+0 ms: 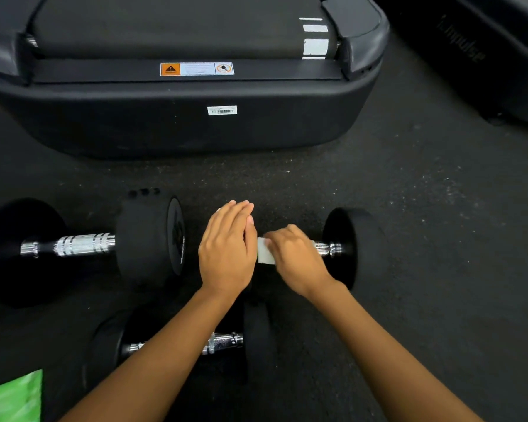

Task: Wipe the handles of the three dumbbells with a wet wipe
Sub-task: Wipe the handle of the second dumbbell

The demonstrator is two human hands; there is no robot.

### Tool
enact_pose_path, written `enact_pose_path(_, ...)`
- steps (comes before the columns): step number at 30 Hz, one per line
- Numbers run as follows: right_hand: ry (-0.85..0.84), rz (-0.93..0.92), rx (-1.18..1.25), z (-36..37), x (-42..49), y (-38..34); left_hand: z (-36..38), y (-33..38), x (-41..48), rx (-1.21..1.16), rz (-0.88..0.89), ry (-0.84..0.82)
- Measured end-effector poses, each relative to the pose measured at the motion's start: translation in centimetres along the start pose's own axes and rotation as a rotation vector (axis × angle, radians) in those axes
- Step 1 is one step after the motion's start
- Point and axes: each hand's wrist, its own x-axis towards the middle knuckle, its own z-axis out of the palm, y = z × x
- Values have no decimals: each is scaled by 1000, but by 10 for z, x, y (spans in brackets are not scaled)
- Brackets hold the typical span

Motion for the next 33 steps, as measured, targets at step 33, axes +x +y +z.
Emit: enact_pose_path(33, 170, -135, 32, 7, -21, 17, 0, -1, -2, 2, 14, -8)
